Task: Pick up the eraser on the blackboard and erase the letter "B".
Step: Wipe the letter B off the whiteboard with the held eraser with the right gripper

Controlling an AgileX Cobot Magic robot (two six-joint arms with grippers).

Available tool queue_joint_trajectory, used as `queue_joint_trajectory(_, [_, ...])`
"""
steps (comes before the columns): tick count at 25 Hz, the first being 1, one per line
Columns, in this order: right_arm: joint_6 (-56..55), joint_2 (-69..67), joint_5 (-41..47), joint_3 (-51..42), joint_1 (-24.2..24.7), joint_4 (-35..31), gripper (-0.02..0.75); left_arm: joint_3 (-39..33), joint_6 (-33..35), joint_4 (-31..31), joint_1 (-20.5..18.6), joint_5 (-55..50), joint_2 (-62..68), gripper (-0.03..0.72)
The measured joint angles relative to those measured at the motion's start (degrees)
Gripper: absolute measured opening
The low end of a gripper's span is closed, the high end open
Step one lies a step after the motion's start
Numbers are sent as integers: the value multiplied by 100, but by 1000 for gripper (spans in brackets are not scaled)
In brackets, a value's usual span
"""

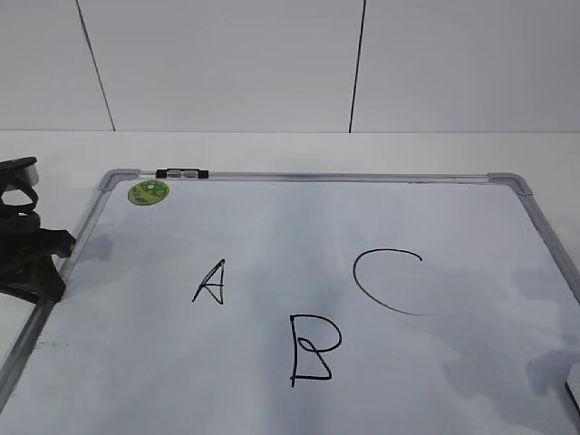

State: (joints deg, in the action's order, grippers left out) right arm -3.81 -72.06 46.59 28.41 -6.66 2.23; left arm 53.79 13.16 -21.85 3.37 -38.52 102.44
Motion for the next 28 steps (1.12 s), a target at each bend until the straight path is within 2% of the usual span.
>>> queue_joint_trajectory(15, [0, -16, 281, 296, 0, -66, 542, 0, 0, -13, 0, 0, 0, 110])
queue_joint_trajectory(23, [11, -16, 621, 565, 0, -390, 542, 0, 0, -13, 0, 0, 0, 109])
queue_joint_trajectory(28, [38, -16, 685, 1035, -281, -662, 542, 0, 0, -13, 0, 0, 0, 109])
